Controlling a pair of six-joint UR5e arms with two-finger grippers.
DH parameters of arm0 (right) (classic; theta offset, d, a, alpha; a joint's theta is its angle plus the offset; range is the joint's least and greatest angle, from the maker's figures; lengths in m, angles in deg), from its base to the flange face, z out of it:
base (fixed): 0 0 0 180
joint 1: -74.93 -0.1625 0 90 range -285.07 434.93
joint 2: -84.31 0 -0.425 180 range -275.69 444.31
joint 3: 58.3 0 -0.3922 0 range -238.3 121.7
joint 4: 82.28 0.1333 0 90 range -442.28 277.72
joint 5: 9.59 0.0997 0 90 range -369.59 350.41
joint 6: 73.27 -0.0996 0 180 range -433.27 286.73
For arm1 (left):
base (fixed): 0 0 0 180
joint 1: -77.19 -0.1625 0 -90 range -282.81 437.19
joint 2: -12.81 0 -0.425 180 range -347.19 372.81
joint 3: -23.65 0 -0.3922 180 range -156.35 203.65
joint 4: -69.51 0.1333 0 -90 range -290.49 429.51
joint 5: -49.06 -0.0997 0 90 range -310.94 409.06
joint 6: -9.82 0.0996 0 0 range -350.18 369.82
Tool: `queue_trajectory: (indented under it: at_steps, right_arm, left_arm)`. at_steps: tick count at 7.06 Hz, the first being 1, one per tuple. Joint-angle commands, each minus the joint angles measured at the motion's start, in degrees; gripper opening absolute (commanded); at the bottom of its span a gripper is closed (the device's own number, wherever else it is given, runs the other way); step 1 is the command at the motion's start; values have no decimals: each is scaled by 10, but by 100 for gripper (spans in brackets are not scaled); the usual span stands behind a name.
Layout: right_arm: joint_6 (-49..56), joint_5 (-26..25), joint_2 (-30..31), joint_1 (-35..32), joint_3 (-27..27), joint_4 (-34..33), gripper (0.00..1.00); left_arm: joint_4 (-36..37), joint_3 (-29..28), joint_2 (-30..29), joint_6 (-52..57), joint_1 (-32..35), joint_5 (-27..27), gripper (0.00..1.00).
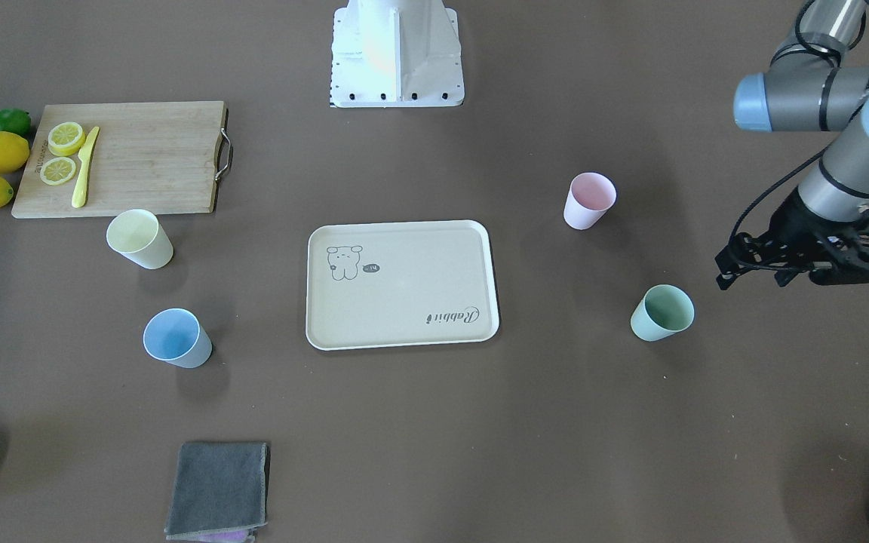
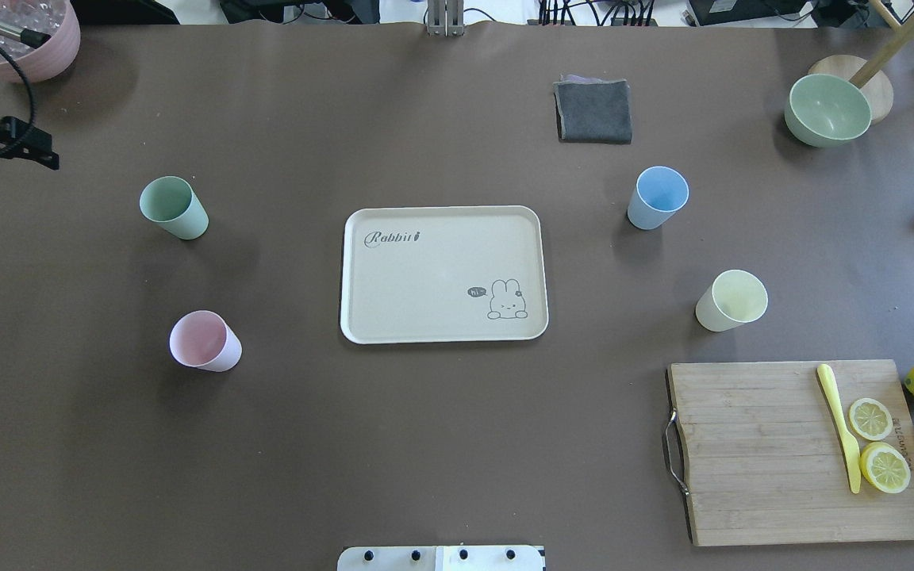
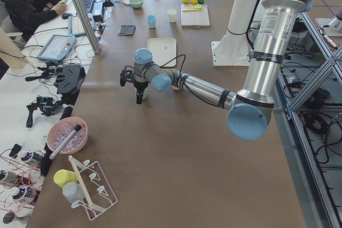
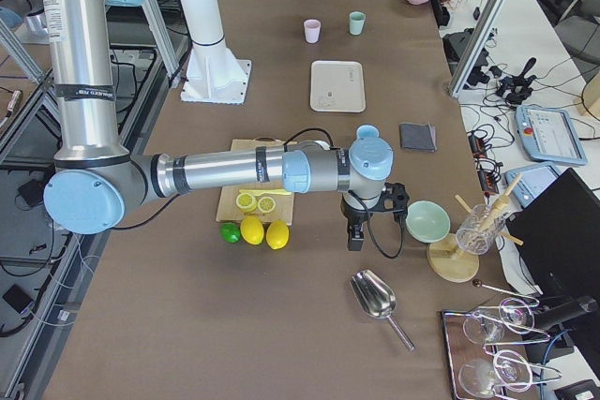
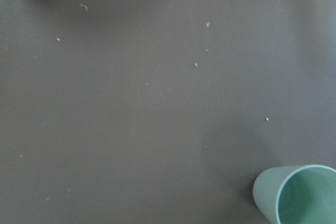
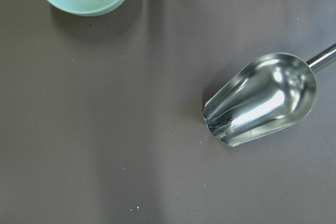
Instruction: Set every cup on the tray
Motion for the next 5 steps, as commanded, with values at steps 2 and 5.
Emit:
queue_trajectory:
  at_steps: [2, 5]
  right_arm:
    - [0, 0, 2, 0, -2, 1, 100]
    - [0, 0, 3, 0, -6, 1, 100]
  left_arm:
    - [1, -15, -18, 0, -38, -18, 97]
    - [-4, -44, -32, 1, -39, -18, 95]
